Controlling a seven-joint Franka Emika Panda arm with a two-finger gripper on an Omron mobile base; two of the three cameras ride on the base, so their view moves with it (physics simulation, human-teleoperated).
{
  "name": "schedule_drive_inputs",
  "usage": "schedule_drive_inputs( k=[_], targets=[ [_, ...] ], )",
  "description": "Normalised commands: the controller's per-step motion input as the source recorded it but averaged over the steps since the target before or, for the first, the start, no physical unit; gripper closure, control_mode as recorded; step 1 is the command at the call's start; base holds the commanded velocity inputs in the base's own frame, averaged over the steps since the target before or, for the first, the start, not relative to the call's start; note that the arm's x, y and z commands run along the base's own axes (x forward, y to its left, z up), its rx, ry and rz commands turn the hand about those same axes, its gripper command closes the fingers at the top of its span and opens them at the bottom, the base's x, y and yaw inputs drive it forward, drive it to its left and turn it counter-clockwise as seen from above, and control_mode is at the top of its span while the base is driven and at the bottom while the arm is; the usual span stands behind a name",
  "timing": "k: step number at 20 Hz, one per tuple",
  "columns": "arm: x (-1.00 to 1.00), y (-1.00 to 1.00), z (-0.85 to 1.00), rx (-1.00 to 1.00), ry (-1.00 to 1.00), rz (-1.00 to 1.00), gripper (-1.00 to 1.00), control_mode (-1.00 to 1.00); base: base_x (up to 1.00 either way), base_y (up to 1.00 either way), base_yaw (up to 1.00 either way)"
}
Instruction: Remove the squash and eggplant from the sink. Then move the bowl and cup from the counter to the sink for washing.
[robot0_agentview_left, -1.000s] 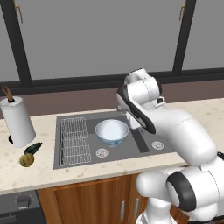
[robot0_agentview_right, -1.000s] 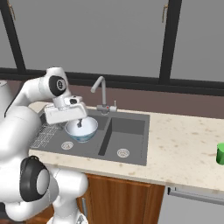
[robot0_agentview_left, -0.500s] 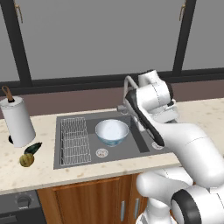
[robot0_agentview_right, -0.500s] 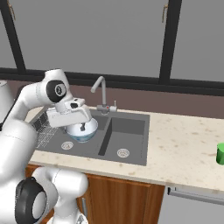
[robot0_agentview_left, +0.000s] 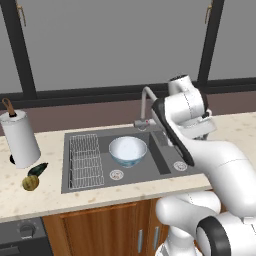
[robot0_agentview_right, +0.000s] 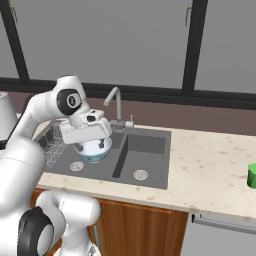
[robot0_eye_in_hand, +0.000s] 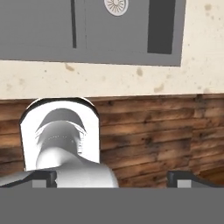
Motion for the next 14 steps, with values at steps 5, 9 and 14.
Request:
schedule_drive_inputs(
  k=[5, 9, 14],
  targets=[
    [-0.09, -0.26, 0.19, -0.02, 0.0, 0.0, -1.0, -1.0, 0.0, 0.0, 0.0],
    [-0.08, -0.27, 0.19, 0.0, 0.0, 0.02, -1.0, -1.0, 0.0, 0.0, 0.0],
    [-0.13, -0.3, 0.16, 0.0, 0.0, 0.02, -1.0, -1.0, 0.0, 0.0, 0.0]
  ],
)
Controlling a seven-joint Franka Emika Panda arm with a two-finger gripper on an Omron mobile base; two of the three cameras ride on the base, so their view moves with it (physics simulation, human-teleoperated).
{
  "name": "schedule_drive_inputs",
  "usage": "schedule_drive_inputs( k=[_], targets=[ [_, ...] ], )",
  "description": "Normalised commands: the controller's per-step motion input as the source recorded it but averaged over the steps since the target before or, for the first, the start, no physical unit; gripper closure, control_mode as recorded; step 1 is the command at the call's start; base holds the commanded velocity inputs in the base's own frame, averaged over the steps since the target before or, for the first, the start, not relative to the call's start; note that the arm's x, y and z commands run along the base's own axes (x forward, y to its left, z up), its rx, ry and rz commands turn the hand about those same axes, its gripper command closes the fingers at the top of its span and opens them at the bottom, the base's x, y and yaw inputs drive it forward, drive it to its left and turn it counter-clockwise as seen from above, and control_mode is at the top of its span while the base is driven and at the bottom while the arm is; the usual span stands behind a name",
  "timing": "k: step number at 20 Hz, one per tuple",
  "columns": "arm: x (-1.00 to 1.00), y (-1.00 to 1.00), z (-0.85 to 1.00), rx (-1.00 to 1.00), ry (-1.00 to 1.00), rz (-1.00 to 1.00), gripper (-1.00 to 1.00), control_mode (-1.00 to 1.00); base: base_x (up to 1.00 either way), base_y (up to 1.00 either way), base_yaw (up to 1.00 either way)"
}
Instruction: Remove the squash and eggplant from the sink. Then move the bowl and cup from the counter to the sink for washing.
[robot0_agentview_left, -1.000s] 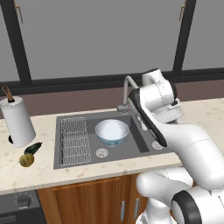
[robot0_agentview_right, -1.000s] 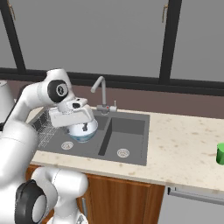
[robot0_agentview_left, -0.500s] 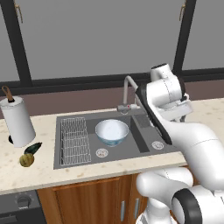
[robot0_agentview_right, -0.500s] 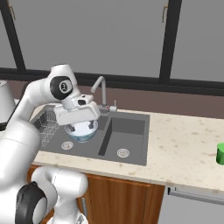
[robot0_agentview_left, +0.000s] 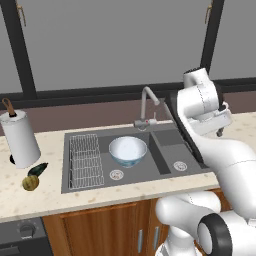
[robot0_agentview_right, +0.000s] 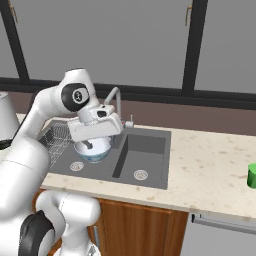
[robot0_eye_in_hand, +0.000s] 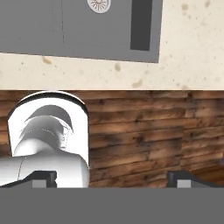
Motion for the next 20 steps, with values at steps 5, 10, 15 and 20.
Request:
schedule_drive_inputs(
  k=[5, 10, 15, 20],
  targets=[
    [-0.1, -0.29, 0.1, 0.07, 0.0, 0.01, -1.0, -1.0, 0.0, 0.0, 0.0],
    [-0.11, -0.3, 0.06, 0.07, -0.04, 0.0, -1.0, -1.0, 0.0, 0.0, 0.0],
    [-0.05, -0.27, 0.04, 0.01, -0.08, 0.0, -1.0, -1.0, 0.0, 0.0, 0.0],
    [0.0, -0.29, 0.02, 0.0, -0.1, 0.01, -1.0, -1.0, 0.0, 0.0, 0.0]
  ],
)
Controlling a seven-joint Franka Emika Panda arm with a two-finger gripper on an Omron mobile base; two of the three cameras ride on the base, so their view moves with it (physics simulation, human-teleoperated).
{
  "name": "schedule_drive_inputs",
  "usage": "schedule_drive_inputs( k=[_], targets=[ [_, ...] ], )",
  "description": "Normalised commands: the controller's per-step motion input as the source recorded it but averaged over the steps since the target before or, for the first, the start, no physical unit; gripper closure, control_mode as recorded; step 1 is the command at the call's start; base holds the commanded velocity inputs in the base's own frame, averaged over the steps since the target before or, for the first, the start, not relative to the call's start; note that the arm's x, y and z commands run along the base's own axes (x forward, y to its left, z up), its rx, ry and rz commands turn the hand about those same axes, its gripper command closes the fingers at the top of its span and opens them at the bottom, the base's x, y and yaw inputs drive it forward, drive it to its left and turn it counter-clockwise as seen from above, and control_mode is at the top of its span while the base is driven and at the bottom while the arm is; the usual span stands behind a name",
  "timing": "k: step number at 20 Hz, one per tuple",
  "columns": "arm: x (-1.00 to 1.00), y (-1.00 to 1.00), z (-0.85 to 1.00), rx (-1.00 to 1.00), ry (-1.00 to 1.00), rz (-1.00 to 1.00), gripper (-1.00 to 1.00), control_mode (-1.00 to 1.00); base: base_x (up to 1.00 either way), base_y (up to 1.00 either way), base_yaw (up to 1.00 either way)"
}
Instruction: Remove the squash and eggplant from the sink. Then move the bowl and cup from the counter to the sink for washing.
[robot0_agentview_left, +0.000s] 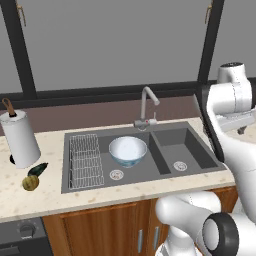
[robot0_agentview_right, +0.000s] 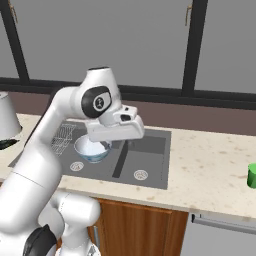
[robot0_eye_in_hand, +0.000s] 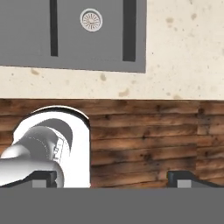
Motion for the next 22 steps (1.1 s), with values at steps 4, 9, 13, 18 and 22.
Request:
schedule_drive_inputs(
  k=[4, 9, 13, 18, 22],
  targets=[
    [0.0, -0.29, 0.0, 0.0, -0.08, 0.0, -1.0, -1.0, 0.0, 0.0, 0.0],
    [0.0, -0.3, 0.0, 0.0, -0.03, 0.0, -1.0, -1.0, 0.0, 0.0, 0.0],
    [0.03, -0.3, 0.0, 0.0, 0.0, 0.0, -1.0, -1.0, 0.0, 0.0, 0.0],
    [0.06, -0.28, 0.0, 0.01, 0.0, 0.0, -1.0, -1.0, 0.0, 0.0, 0.0],
    [0.11, -0.17, 0.0, 0.03, -0.03, 0.0, -1.0, -1.0, 0.0, 0.0, 0.0]
  ],
)
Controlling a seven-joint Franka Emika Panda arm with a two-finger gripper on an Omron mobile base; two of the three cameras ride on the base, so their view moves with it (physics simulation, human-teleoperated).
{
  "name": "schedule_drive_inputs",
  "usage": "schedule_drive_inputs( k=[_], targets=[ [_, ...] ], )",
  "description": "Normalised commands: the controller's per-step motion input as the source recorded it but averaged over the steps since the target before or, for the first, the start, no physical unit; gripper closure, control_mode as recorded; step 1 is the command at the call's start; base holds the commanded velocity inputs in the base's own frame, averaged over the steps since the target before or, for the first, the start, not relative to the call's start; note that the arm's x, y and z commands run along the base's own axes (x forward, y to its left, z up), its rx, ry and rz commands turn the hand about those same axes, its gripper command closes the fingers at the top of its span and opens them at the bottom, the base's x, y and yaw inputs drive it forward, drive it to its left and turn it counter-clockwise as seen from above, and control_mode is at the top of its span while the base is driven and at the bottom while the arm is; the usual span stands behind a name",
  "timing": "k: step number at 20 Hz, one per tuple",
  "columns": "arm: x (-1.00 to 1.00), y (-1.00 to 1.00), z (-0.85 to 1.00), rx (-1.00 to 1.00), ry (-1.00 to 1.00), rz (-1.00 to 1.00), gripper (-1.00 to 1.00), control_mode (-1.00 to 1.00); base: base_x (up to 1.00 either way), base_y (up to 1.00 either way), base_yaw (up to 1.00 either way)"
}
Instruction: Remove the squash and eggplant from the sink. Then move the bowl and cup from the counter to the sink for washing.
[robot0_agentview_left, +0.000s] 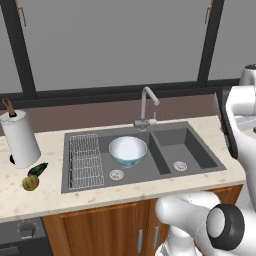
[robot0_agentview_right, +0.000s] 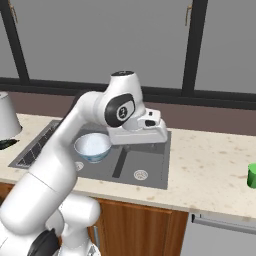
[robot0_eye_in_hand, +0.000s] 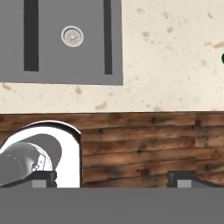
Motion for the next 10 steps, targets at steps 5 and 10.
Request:
schedule_drive_inputs(
  k=[5, 10],
  targets=[
    [0.1, -0.19, 0.0, 0.05, -0.02, 0.0, -1.0, -1.0, 0.0, 0.0, 0.0],
    [0.09, -0.19, 0.0, 0.03, -0.04, 0.0, -1.0, -1.0, 0.0, 0.0, 0.0]
  ],
)
